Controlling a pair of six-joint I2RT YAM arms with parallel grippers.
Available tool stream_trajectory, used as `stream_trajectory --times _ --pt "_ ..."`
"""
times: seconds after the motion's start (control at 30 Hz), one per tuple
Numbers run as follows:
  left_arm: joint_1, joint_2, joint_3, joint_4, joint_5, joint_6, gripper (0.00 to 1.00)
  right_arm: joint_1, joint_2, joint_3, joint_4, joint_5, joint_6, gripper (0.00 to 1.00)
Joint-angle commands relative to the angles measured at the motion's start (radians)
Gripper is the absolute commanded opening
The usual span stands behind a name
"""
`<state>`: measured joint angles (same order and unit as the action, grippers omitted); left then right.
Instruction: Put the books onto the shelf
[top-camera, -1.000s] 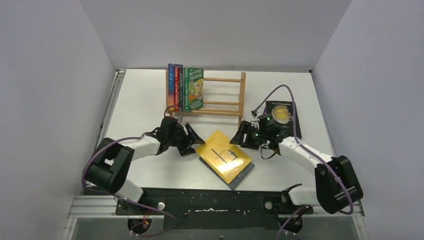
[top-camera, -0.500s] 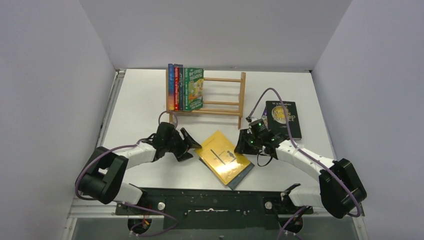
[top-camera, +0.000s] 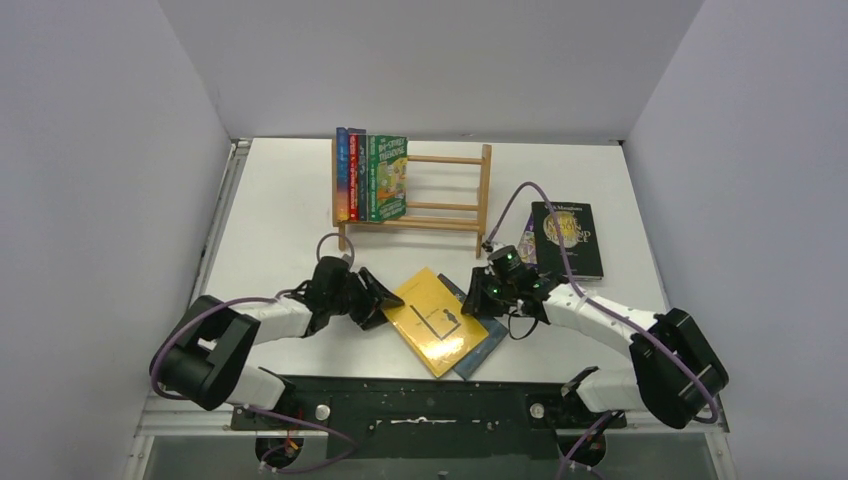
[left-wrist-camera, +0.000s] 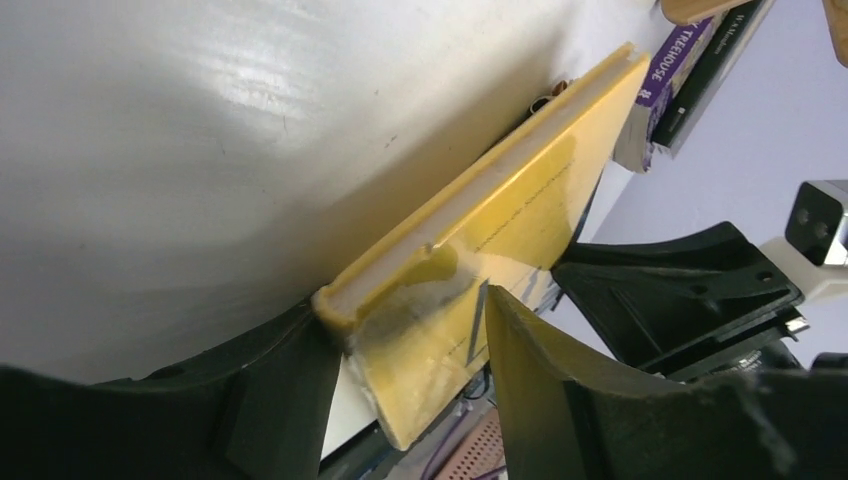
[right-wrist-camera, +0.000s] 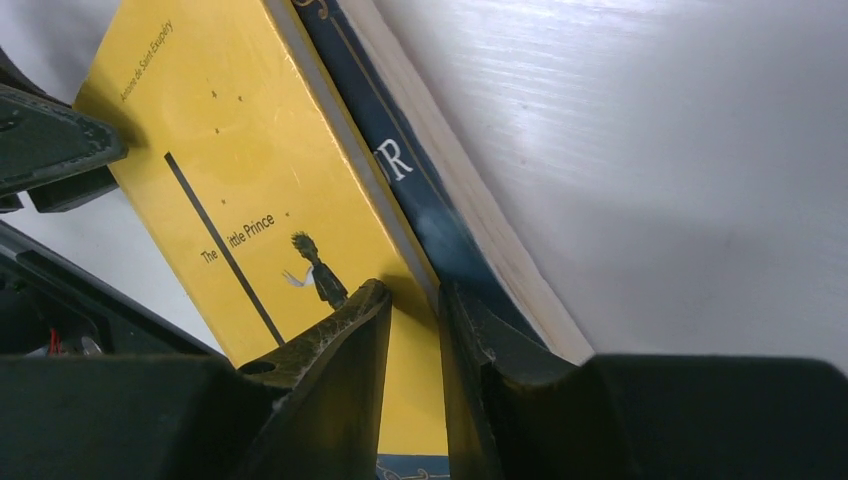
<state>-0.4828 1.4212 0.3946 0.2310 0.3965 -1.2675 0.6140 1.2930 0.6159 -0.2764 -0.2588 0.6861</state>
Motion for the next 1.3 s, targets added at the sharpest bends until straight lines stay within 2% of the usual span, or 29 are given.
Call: stream_trajectory --times 0.0,0.1,0.2,0.3,0.4,0.43,0.57,0.77,0.87,0.97,1.1,1.27 --pt "-0.019 0.015 -0.059 0.123 -0.007 -0.056 0.49 0.055 0.044 0.004 0.124 0.004 0.041 0.25" --pt "-0.020 0.020 -0.104 0.246 -0.019 -0.105 0.45 0.088 0.078 0.010 0.158 0.012 0.067 0.25" --pt "-0.020 0.030 -0.144 0.402 -0.048 -0.164 0.36 0.110 0.101 0.019 0.172 0.012 0.076 0.25" --pt "-0.016 0.032 -0.163 0.534 -0.072 -0.194 0.20 0.110 0.088 0.032 0.163 0.019 0.068 0.27" --pt "-0.008 0.009 -0.159 0.578 -0.076 -0.194 0.02 0.102 0.048 0.047 0.132 0.047 0.049 0.33" --pt "-0.003 -0.009 -0.157 0.579 -0.076 -0.188 0.00 0.096 0.030 0.057 0.113 0.056 0.042 0.35" --pt "0.034 -0.137 -0.136 0.457 -0.075 -0.137 0.00 0.032 -0.061 0.104 0.021 0.061 0.006 0.49" --pt "0.124 -0.449 0.010 -0.003 -0.062 0.033 0.00 -0.124 -0.149 0.220 -0.075 -0.043 -0.059 0.70" --pt "0.171 -0.522 0.134 -0.163 -0.003 0.106 0.00 -0.166 -0.148 0.292 -0.095 -0.108 -0.076 0.76" --pt "0.221 -0.520 0.233 -0.222 0.101 0.130 0.00 -0.184 -0.134 0.356 -0.069 -0.177 -0.049 0.82" --pt "0.238 -0.486 0.355 -0.207 0.200 0.121 0.00 -0.187 -0.100 0.433 -0.004 -0.242 -0.005 0.91" --pt "0.244 -0.432 0.510 -0.186 0.268 0.062 0.00 -0.190 -0.029 0.538 0.035 -0.304 0.034 0.94"
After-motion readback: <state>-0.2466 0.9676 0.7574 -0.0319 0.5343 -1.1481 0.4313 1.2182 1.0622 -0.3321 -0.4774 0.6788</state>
